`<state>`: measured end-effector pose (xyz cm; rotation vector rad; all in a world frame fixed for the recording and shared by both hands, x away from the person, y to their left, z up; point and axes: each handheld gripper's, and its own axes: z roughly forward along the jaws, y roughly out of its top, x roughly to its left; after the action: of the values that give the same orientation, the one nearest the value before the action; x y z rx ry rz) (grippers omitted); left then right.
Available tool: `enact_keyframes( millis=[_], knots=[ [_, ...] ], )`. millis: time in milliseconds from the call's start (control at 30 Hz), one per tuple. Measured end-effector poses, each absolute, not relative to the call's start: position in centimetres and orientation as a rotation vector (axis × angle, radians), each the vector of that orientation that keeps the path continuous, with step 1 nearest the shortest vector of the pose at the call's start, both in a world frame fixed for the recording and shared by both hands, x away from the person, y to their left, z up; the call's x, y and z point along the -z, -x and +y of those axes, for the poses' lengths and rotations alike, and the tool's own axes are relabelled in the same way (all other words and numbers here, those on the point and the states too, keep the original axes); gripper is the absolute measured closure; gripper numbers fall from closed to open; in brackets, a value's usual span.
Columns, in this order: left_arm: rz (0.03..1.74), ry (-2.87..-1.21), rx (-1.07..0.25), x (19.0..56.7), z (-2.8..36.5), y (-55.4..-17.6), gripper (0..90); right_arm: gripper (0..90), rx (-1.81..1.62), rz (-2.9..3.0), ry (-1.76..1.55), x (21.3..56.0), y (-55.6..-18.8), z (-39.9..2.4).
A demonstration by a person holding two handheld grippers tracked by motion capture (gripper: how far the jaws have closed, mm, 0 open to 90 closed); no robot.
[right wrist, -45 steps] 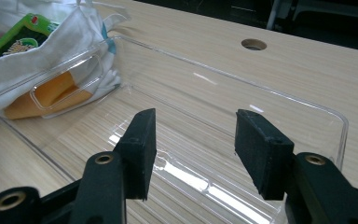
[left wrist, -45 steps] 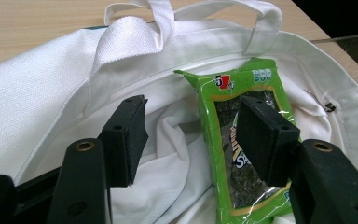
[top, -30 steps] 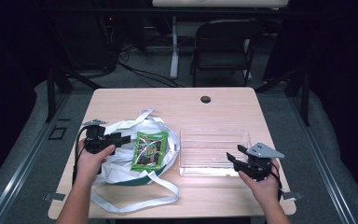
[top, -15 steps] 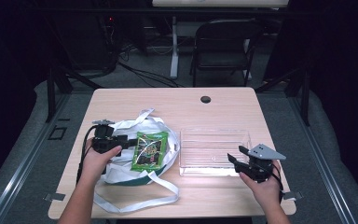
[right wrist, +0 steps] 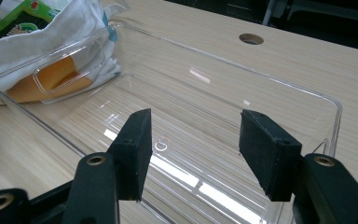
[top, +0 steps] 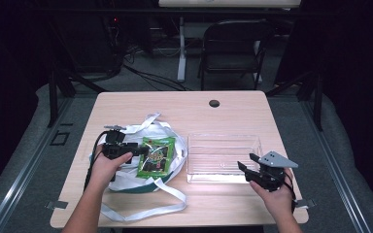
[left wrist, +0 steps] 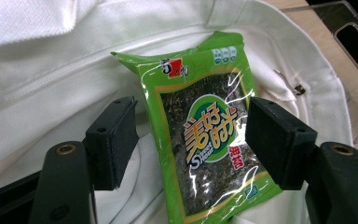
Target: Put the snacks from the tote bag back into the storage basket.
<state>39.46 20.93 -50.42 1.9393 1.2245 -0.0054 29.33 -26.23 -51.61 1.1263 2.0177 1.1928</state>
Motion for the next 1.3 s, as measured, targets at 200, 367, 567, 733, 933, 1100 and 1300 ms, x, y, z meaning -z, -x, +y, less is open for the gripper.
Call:
enact_keyframes(
  millis=[200,367,567,733,933,1100,1300],
  knots=[
    [1.239,-1.967,0.024,51.2,20.5,-39.7,32.5,44.2,-1.186,2.025,-1.125,51.7,-29.3,-26.2],
    [1.261,-1.978,0.052,52.0,20.1,-40.1,32.4,44.2,-1.189,2.034,-1.114,51.8,-29.3,-26.0],
    [1.263,-2.003,0.069,52.5,19.6,-40.2,32.4,44.2,-1.179,2.038,-1.109,51.8,-29.3,-25.9],
    [1.263,-2.004,0.099,53.0,19.3,-40.5,32.4,44.2,-1.184,2.038,-1.110,51.8,-29.3,-25.8],
    [1.266,-2.035,0.121,53.8,18.7,-41.0,32.4,44.2,-1.174,2.043,-1.109,51.8,-29.1,-25.8],
    [1.258,-2.035,0.167,54.2,18.6,-41.3,32.4,44.2,-1.174,2.037,-1.110,51.8,-29.0,-25.9],
    [1.249,-2.013,0.201,54.4,18.7,-41.4,33.3,44.2,-1.170,2.038,-1.107,51.8,-28.9,-25.9]
  ],
)
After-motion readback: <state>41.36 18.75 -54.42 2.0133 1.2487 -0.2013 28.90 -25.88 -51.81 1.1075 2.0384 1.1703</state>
